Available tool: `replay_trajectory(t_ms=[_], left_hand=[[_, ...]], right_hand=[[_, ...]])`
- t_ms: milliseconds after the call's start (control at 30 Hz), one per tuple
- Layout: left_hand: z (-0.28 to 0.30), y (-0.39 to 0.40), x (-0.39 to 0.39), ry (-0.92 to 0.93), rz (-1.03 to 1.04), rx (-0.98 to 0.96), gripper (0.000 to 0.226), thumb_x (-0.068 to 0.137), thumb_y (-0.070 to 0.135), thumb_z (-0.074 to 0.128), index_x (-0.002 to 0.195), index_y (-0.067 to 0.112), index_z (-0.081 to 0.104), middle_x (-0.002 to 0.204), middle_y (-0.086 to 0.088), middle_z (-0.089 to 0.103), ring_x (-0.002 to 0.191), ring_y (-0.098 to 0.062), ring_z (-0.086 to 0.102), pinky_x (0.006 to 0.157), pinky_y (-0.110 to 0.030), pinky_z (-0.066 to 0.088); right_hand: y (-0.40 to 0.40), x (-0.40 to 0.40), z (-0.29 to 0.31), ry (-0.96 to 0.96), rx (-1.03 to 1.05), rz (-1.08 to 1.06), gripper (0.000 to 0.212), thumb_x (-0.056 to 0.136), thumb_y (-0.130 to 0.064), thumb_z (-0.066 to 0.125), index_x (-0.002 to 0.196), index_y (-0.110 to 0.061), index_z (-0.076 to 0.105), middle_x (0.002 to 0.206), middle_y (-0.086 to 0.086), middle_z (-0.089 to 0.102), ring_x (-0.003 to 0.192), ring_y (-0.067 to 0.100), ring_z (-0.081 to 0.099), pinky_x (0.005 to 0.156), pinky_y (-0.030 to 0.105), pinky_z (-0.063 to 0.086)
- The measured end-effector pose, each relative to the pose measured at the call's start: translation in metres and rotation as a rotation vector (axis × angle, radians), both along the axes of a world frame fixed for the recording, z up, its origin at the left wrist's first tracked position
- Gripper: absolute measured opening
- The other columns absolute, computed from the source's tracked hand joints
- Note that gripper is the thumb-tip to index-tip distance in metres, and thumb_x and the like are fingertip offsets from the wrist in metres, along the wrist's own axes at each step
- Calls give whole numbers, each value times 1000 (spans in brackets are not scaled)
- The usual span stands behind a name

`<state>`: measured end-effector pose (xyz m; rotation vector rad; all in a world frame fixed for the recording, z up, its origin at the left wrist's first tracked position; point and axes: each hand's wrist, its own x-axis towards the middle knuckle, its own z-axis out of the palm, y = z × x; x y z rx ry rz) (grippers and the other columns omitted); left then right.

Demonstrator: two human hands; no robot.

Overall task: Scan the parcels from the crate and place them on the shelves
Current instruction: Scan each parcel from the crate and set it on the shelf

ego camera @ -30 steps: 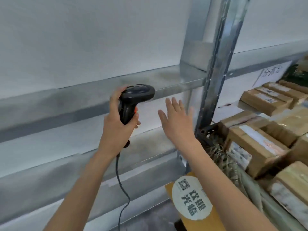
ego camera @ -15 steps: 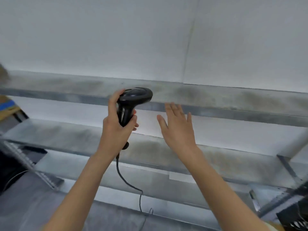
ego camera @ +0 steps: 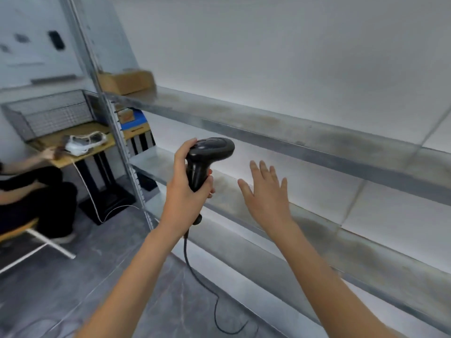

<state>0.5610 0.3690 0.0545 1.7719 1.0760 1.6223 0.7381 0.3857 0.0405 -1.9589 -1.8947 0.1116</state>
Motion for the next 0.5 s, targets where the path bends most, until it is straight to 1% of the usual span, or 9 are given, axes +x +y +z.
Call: replay_trajectory(t_ms=[67, 100, 167, 200, 333, 500], left_hand=[[-5, 2, -24, -2, 24, -6, 87, 94, -7, 66, 138, 59, 32, 116, 8, 66, 83, -14, 74, 71, -24, 61], [-8, 3, -35, -4, 38, -9, 87, 93, -8, 66, 139, 58, 32, 116, 7, 66, 84, -13, 74, 70, -22, 60], [-11, 6, -56, -10, 69, -11, 87, 94, -7, 65, 138, 59, 32, 118, -3, 66, 81, -13, 74, 69, -19, 59], [-11, 7, -66, -16, 81, -11, 86, 94, -6, 65, 137, 61, 33, 118, -4, 65, 80, -14, 74, 69, -19, 59], [-12, 21, -106, -24, 141, -20, 86, 96, -2, 65, 137, 66, 33, 120, -3, 65, 83, -18, 73, 71, -23, 59], [-19, 53, -162, -29, 242, -22, 82, 96, -2, 65, 141, 59, 33, 121, -8, 65, 78, -21, 74, 71, -27, 61]], right_hand=[[13, -28, -4, 6, -3, 30, 62, 106, -52, 28, 160, -26, 12, 169, 2, 8, 156, 27, 3, 123, 52, 1], [18, -41, -6, 4, -5, 40, 62, 106, -52, 29, 160, -26, 12, 169, 2, 8, 156, 27, 3, 123, 52, 1], [30, -64, -8, -5, -3, 69, 62, 106, -52, 29, 160, -26, 12, 169, 1, 8, 156, 28, 3, 122, 53, 0], [36, -76, -9, -3, -3, 90, 62, 106, -52, 29, 160, -26, 13, 169, 2, 9, 156, 28, 3, 122, 54, 0], [63, -121, -11, 4, -22, 161, 62, 106, -51, 29, 160, -25, 14, 169, 2, 9, 156, 30, 4, 122, 55, 3], [110, -186, -21, -17, -39, 269, 63, 106, -51, 28, 160, -23, 12, 169, 3, 7, 155, 31, 1, 122, 56, 2]])
